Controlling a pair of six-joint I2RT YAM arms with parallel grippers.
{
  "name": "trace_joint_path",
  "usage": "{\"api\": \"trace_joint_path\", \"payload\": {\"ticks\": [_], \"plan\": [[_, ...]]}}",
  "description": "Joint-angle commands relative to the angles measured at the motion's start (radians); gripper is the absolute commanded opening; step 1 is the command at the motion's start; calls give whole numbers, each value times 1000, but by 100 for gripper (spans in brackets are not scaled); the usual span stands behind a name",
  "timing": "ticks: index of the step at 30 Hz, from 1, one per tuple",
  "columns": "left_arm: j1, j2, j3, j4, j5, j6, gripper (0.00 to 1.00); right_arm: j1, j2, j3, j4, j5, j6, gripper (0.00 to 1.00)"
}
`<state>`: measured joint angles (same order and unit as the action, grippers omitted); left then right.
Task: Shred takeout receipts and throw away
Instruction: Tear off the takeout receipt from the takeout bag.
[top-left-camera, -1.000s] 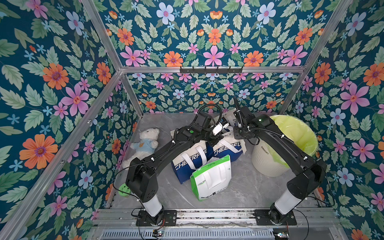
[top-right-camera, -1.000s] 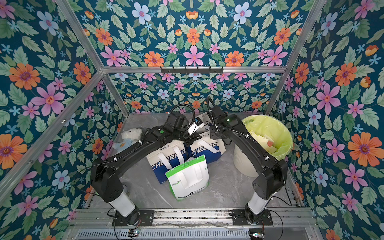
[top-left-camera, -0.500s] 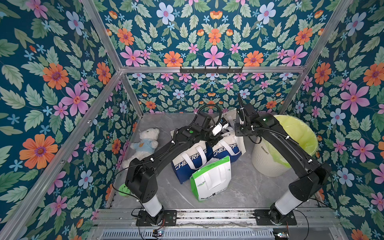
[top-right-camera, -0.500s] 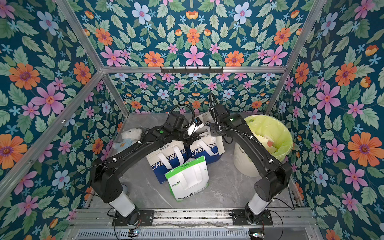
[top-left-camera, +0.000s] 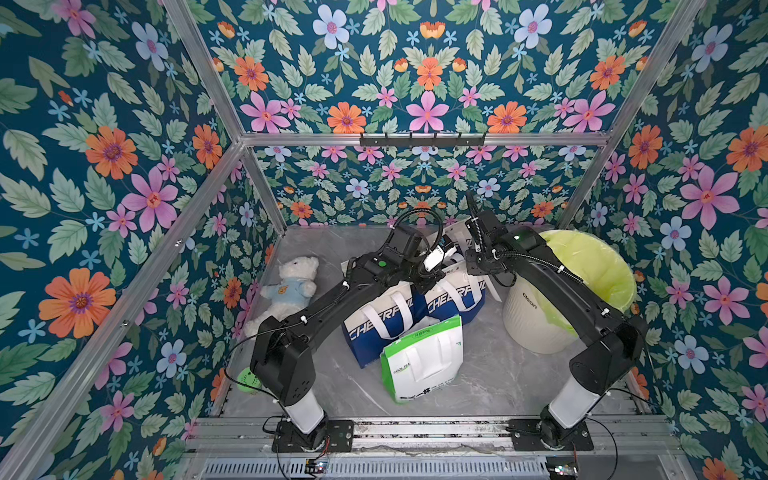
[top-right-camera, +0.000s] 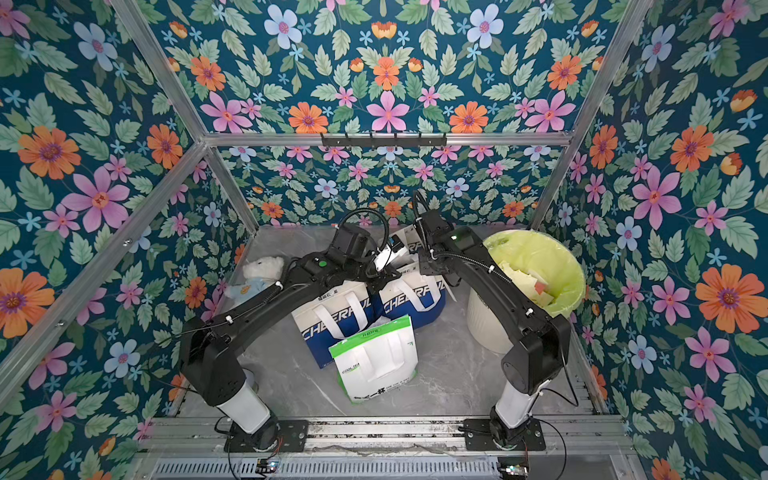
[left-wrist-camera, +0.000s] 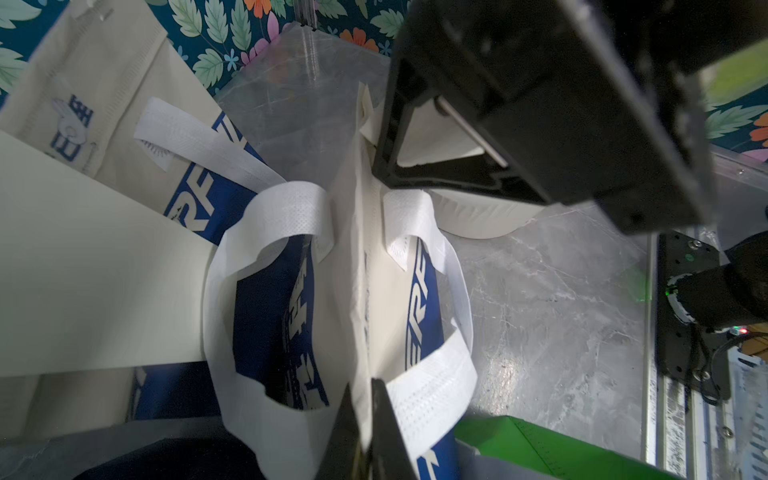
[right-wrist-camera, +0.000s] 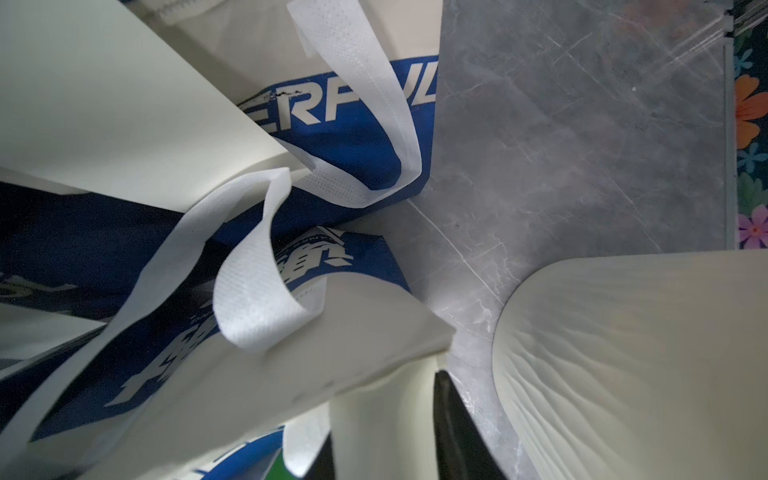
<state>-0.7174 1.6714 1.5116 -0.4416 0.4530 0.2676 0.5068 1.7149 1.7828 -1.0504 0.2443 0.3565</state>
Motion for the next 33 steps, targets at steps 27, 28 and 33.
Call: {"api": "trace_joint_path", "payload": {"ticks": [27, 28, 33], "plan": [[-1, -9, -23, -70, -27, 14, 0, -70, 39, 207, -133, 171, 16, 0], [-1, -12, -23, -57, -57, 0, 0, -70, 36, 216, -145, 165, 26, 0], [-5, -48, -33, 21, -169, -18, 76, -71, 8, 254, -213, 161, 112, 0]]}}
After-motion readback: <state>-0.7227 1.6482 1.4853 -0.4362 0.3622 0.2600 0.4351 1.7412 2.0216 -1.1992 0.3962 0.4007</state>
